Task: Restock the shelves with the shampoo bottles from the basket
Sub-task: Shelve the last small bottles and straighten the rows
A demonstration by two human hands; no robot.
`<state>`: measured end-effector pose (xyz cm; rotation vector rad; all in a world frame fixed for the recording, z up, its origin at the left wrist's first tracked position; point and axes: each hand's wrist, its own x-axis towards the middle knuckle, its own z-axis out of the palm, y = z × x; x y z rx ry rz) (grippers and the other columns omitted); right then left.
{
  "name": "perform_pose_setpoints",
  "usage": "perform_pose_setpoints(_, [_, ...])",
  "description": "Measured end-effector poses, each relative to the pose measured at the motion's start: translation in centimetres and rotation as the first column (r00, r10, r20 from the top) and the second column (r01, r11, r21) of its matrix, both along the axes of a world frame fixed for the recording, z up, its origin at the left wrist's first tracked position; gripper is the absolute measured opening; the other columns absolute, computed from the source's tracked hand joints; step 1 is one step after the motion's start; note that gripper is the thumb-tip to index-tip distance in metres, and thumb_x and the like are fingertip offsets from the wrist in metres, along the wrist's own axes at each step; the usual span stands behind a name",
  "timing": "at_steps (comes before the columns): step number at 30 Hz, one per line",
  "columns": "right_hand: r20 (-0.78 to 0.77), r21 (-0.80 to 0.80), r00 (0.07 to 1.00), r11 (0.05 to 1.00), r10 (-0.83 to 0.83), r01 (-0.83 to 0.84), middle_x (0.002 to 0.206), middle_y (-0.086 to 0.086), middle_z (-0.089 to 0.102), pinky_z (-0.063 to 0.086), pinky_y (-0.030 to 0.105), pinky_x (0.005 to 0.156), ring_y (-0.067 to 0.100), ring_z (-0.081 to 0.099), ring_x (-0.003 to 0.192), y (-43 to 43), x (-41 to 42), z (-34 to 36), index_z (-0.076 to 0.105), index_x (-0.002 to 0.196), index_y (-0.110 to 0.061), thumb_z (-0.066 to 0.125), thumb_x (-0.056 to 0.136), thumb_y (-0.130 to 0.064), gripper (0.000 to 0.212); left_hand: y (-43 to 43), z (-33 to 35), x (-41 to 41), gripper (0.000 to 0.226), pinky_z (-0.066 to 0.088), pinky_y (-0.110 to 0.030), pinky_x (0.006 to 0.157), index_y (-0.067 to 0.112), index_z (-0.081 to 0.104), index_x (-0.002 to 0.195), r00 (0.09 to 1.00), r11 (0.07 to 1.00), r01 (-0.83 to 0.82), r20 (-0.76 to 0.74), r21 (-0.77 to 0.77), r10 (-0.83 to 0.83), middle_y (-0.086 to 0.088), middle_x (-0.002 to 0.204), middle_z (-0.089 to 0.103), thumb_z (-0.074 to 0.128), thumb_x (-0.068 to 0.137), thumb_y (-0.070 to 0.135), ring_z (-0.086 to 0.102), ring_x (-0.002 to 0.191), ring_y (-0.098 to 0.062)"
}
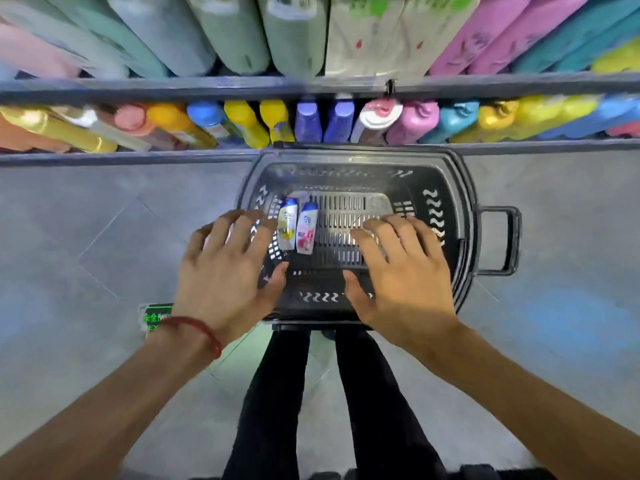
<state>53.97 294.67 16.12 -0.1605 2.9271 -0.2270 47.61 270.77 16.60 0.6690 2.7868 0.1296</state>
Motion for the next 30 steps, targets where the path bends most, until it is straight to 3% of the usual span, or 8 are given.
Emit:
perform_pose_setpoints(8, [0.031, -0.047, 0.998, 0.997, -0.063, 0.064, 0.125, 0.007, 0.063, 0.039, 0.049, 0.114, 0.031, 0.054, 0.125, 0.0, -0.1, -14.3, 0.065, 0.126, -0.014, 0.056, 0.093, -0.048, 0.048, 1.5, -13.4, 0.9, 0.048, 0.049, -0.047, 0.091, 0.019, 0.058, 0.127, 0.998, 1.000, -0.009, 0.066, 0.007, 0.008, 0.000, 0.130, 0.059, 0.056, 0.089, 0.049, 0.053, 0.124, -0.029])
perform_pose_setpoints(12, [0.188, -0.144, 0.971, 0.974, -0.144, 0.173, 0.123, 0.002, 0.061, 0.048, 0.042, 0.101, 0.025, 0.054, 0.116, -0.2, -1.2, -22.4, 0.064, 0.129, -0.018, 0.055, 0.094, -0.050, 0.048, 1.8, -19.0, 1.6, 0.054, 0.051, -0.046, 0.090, 0.021, 0.056, 0.132, 0.992, 0.998, -0.067, 0.108, -0.005, 0.067, 0.002, 0.130, 0.058, 0.051, 0.088, 0.051, 0.054, 0.119, -0.027])
perform_pose_setpoints(16, [0.415, -0.331, 0.886, 0.873, -0.207, 0.359, 0.133, -0.001, 0.059, 0.049, 0.039, 0.106, 0.019, 0.053, 0.125, -0.4, -2.5, -31.4, 0.059, 0.140, -0.020, 0.063, 0.098, -0.047, 0.050, 1.8, -23.1, 2.8, 0.051, 0.051, -0.046, 0.088, 0.020, 0.057, 0.133, 0.983, 0.993, -0.112, 0.143, -0.037, 0.116, 0.000, 0.128, 0.058, 0.054, 0.090, 0.048, 0.054, 0.115, -0.028])
perform_pose_setpoints(21, [0.637, -0.426, 0.710, 0.631, -0.299, 0.648, 0.135, 0.008, 0.064, 0.051, 0.039, 0.106, 0.026, 0.064, 0.122, -2.1, -3.7, -42.1, 0.060, 0.136, -0.012, 0.078, 0.093, -0.039, 0.054, 2.3, -28.0, 3.7, 0.050, 0.053, -0.047, 0.086, 0.018, 0.059, 0.132, 0.965, 0.983, -0.161, 0.194, -0.084, 0.175, 0.001, 0.127, 0.057, 0.062, 0.089, 0.044, 0.055, 0.115, -0.027])
perform_pose_setpoints(25, [0.722, -0.400, 0.646, 0.613, -0.247, 0.682, 0.128, 0.011, 0.067, 0.053, 0.050, 0.103, 0.029, 0.066, 0.117, -4.3, -4.4, -47.4, 0.060, 0.131, -0.009, 0.083, 0.087, -0.042, 0.059, 3.2, -31.0, 3.5, 0.048, 0.053, -0.046, 0.086, 0.019, 0.060, 0.130, 0.947, 0.977, -0.171, 0.255, -0.125, 0.198, 0.001, 0.124, 0.057, 0.059, 0.089, 0.043, 0.053, 0.114, -0.025])
perform_pose_setpoints(30, [0.707, -0.383, 0.638, 0.592, -0.306, 0.709, 0.120, 0.004, 0.069, 0.057, 0.047, 0.097, 0.024, 0.067, 0.111, -5.4, -4.6, -49.1, 0.058, 0.123, -0.013, 0.090, 0.076, -0.045, 0.066, 3.1, -32.7, 3.0, 0.045, 0.053, -0.046, 0.082, 0.019, 0.060, 0.127, 0.924, 0.959, -0.236, 0.270, -0.157, 0.272, 0.000, 0.123, 0.057, 0.061, 0.089, 0.043, 0.052, 0.114, -0.025])
